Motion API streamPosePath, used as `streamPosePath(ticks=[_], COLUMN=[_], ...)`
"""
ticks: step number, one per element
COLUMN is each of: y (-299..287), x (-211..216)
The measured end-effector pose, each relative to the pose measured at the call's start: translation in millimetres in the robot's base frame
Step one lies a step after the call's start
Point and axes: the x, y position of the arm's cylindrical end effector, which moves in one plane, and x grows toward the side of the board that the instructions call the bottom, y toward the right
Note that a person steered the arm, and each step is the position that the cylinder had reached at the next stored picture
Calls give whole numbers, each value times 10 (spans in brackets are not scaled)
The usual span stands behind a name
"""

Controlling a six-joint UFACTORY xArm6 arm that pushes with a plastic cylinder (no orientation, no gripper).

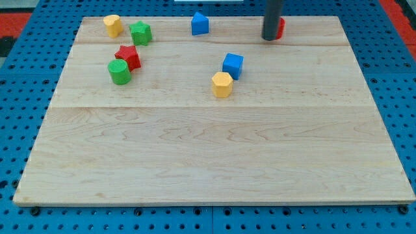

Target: Push blue cube closer to green circle

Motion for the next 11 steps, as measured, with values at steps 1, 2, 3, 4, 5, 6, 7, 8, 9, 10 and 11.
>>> streamPosePath(ticks=[1,2,3,4,5,6,7,8,9,10,11], y=[124,124,-70,-365,-715,-784,-1150,-1468,-1562,-1461,-1984], x=[0,16,250,562,716,944,963,965,1146,1353,1424])
